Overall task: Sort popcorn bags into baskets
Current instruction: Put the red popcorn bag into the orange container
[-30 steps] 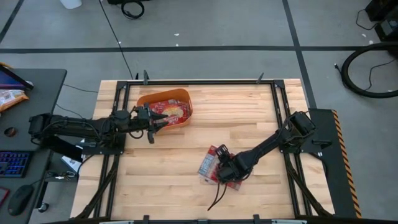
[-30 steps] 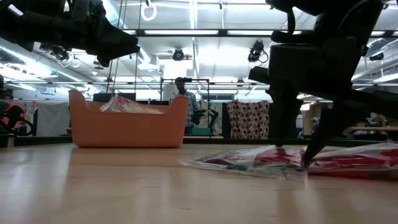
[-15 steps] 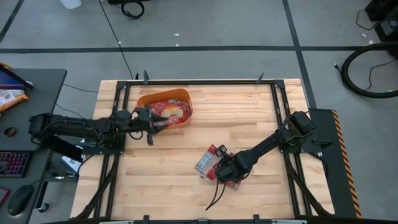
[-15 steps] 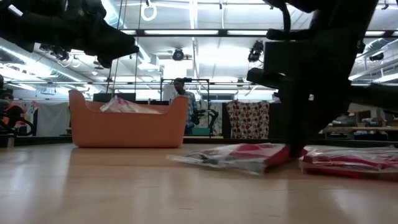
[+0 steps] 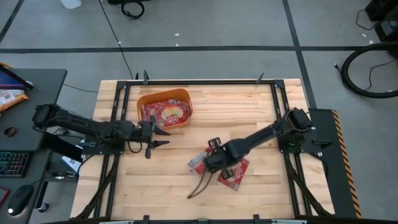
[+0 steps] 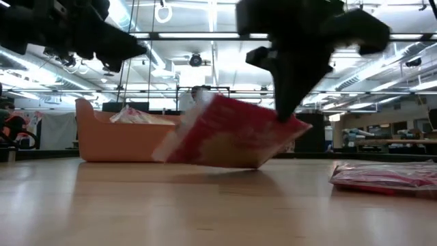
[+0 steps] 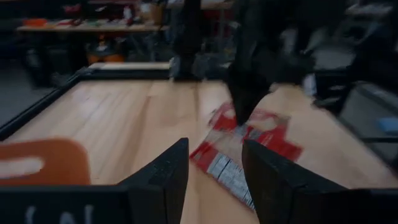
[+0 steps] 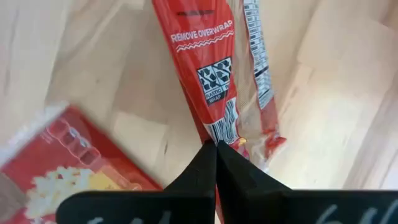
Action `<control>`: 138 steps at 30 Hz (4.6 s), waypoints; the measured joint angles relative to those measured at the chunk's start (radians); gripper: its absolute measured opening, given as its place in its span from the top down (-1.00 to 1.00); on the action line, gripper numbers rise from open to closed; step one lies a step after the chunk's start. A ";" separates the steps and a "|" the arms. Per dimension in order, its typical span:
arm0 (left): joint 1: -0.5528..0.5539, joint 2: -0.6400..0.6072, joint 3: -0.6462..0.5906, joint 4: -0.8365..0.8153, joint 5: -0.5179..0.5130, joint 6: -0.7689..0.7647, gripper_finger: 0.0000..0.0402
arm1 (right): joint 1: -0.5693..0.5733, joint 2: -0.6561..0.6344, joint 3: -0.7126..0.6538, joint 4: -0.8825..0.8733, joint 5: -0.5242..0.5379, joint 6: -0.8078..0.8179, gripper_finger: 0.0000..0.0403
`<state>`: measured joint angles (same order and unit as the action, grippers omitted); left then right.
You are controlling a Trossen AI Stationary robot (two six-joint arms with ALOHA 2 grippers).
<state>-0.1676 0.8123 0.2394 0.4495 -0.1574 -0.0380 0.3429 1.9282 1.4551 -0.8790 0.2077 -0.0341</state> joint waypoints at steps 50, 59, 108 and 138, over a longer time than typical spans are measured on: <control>-0.120 0.472 -0.001 0.347 -0.172 0.103 0.13 | -0.412 -0.002 0.167 0.140 -0.806 0.163 0.98; -0.077 0.470 -0.002 0.340 -0.171 0.104 0.82 | -0.412 -0.002 0.167 0.171 -0.766 0.117 0.87; -0.130 -0.260 -0.194 0.148 -0.600 0.179 0.84 | -0.263 -0.217 0.256 -0.013 -0.165 0.171 0.29; 0.122 -0.309 -0.230 -0.059 -0.640 -0.457 0.52 | -0.266 -0.163 0.256 0.048 -0.201 0.109 0.29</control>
<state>-0.0456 0.5034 0.0093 0.3904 -0.7977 -0.4947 0.0765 1.7653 1.7107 -0.8307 0.0067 0.0753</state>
